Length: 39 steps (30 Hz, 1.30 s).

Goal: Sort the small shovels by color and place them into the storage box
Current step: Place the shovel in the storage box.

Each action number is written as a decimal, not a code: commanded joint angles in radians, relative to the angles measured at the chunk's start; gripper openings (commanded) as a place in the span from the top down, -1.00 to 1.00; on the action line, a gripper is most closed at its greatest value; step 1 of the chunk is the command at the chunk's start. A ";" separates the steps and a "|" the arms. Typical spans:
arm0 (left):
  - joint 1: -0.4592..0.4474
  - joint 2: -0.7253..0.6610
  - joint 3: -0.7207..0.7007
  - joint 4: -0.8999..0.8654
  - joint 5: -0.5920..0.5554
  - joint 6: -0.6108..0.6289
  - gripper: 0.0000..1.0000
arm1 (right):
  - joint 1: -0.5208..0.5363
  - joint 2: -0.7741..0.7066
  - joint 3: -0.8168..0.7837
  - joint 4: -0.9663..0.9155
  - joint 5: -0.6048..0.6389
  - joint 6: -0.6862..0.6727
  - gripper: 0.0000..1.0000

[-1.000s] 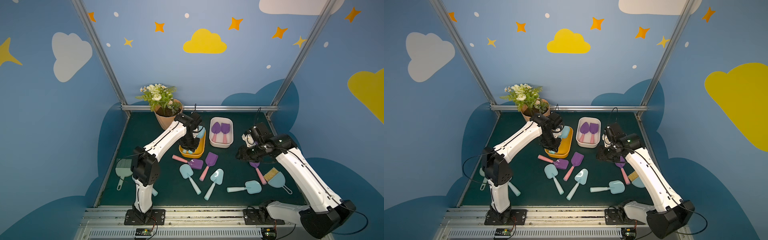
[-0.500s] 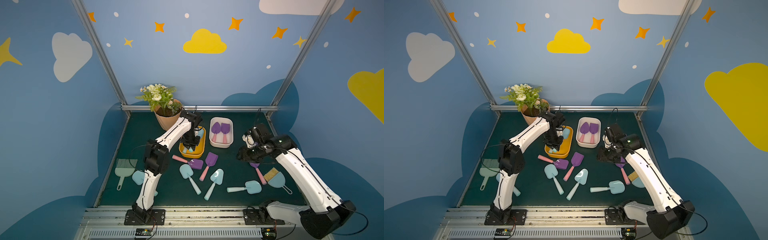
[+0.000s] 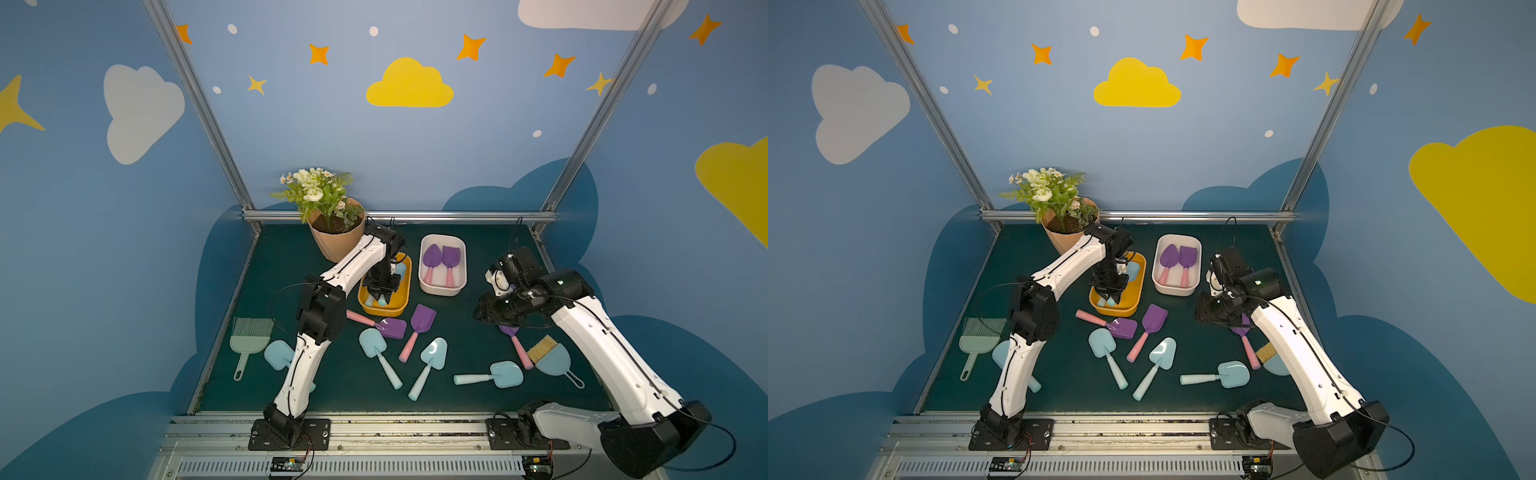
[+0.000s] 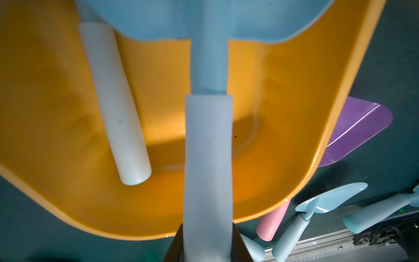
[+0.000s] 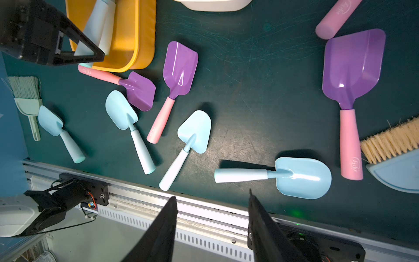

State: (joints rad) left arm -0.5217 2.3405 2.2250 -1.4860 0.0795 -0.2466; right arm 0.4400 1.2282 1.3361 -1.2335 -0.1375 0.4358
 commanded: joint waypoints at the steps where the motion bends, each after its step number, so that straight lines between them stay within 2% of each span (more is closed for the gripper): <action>1: 0.006 0.020 0.035 -0.022 0.011 -0.001 0.95 | -0.006 -0.017 -0.005 -0.018 0.016 -0.012 -0.03; 15: 0.011 0.112 0.119 -0.029 0.037 -0.013 0.95 | -0.016 -0.026 -0.020 -0.016 0.027 -0.016 -0.04; 39: 0.011 0.192 0.160 -0.025 0.029 -0.026 0.94 | -0.028 -0.019 -0.027 -0.015 0.027 -0.022 -0.04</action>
State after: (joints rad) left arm -0.5152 2.5103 2.3611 -1.4982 0.1017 -0.2665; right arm 0.4171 1.2167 1.3178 -1.2350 -0.1192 0.4213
